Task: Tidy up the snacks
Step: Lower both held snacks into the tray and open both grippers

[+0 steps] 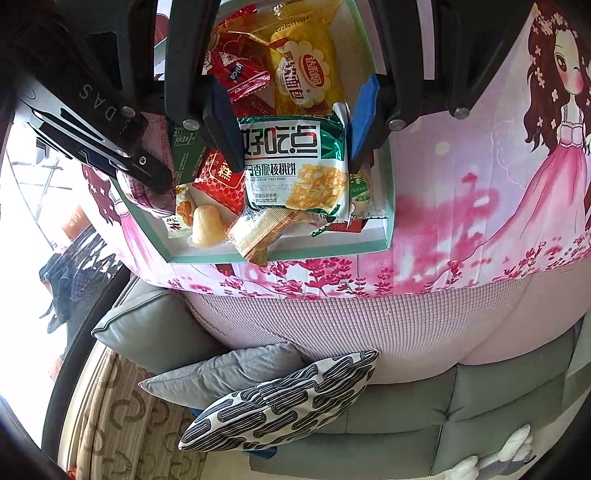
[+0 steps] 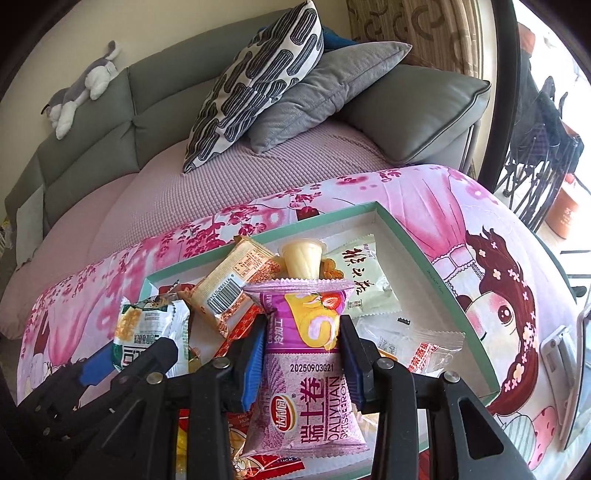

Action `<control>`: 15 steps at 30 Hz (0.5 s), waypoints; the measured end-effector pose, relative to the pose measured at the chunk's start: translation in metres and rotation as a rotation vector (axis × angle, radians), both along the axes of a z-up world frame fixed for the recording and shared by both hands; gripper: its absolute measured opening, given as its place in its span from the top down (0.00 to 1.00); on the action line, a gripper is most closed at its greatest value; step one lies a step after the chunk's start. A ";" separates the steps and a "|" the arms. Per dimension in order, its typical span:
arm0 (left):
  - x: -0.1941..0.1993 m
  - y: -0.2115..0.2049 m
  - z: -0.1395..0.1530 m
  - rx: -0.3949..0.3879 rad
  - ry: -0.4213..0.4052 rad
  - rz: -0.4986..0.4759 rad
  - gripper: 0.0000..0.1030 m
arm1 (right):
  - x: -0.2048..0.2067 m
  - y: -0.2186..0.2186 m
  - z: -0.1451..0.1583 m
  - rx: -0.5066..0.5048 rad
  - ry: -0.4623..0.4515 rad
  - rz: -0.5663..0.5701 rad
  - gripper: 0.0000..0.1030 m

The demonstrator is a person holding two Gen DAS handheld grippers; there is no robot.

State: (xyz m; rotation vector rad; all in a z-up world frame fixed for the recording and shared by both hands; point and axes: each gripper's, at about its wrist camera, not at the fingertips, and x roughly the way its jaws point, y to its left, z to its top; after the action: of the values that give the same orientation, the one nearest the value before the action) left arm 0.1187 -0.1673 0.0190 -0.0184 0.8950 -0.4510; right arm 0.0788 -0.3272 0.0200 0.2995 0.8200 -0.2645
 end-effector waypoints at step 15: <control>-0.001 0.007 0.002 -0.038 0.034 0.002 0.36 | -0.001 -0.005 -0.004 -0.006 0.033 -0.031 0.43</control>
State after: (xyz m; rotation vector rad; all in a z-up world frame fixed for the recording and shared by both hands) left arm 0.1177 -0.1602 0.0205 -0.0622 0.9200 -0.4669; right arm 0.0780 -0.3326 0.0159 0.3030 0.8473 -0.3019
